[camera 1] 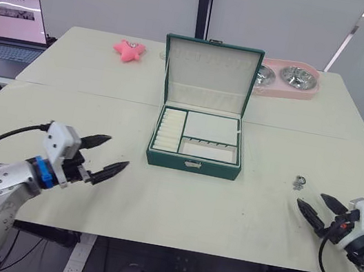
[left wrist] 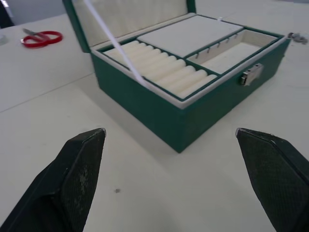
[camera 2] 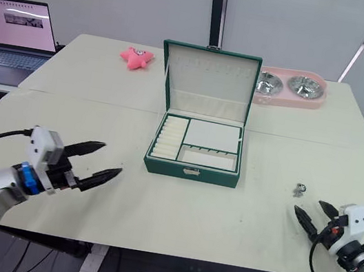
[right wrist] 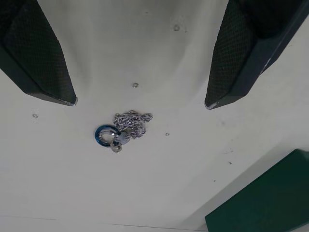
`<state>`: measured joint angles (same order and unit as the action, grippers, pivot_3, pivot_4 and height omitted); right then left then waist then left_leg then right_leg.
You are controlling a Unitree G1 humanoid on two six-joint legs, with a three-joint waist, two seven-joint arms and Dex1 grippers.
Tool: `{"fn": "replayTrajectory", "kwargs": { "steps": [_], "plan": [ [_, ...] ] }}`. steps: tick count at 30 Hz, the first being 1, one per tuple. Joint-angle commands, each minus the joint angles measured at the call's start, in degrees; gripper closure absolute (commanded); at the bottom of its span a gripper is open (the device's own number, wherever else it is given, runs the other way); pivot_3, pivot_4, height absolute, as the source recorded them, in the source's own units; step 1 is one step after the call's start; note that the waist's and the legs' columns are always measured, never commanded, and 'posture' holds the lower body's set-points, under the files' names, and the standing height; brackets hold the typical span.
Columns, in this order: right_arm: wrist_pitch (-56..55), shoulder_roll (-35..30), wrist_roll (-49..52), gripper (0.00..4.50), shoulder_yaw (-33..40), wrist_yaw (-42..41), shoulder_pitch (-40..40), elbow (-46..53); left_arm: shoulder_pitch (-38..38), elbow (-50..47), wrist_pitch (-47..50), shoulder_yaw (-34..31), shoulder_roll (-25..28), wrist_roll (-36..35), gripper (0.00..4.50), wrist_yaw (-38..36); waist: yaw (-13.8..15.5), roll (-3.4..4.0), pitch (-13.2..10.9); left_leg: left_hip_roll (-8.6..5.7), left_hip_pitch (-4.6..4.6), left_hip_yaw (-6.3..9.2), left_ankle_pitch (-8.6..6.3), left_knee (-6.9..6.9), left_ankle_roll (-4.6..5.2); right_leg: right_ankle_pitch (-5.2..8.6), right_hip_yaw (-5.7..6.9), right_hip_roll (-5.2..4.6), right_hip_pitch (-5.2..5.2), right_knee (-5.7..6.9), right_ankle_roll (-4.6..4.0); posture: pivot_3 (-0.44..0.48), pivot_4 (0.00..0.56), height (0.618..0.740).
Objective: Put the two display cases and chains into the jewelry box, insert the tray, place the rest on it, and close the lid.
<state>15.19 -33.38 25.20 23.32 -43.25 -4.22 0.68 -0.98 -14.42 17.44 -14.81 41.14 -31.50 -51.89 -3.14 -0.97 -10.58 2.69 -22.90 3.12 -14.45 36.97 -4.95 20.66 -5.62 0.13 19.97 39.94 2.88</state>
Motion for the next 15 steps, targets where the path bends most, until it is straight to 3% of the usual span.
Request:
{"fn": "replayTrajectory", "kwargs": {
  "steps": [1,9,15],
  "plan": [
    [0.29,1.04,-0.91,0.02,0.15,4.36,-0.54,4.79,-1.64,-4.65,1.36,3.49,0.06,-1.47,0.0,-2.29,0.0,0.01,0.01,0.0,0.0,0.0,0.0,0.0,0.0,0.0,0.0,0.0,0.0,0.01,0.0,0.0,0.15,0.74],
    [5.67,3.82,-5.5,0.02,-4.83,14.12,1.52,7.12,-2.7,-6.52,-1.65,13.28,-1.49,1.93,0.0,-7.78,-0.03,0.02,0.01,-0.01,0.01,-0.01,0.0,0.0,0.0,0.0,-0.02,0.02,0.0,0.01,0.0,0.0,0.15,0.74],
    [11.29,6.59,-7.23,0.02,-7.32,20.46,4.96,7.85,-3.37,-5.35,-3.81,14.78,-2.68,3.01,0.0,-9.02,-0.08,0.02,0.02,0.01,0.01,0.01,0.0,0.01,0.0,0.0,-0.01,0.05,0.0,0.03,0.0,0.0,0.15,0.74]
  ]
}}
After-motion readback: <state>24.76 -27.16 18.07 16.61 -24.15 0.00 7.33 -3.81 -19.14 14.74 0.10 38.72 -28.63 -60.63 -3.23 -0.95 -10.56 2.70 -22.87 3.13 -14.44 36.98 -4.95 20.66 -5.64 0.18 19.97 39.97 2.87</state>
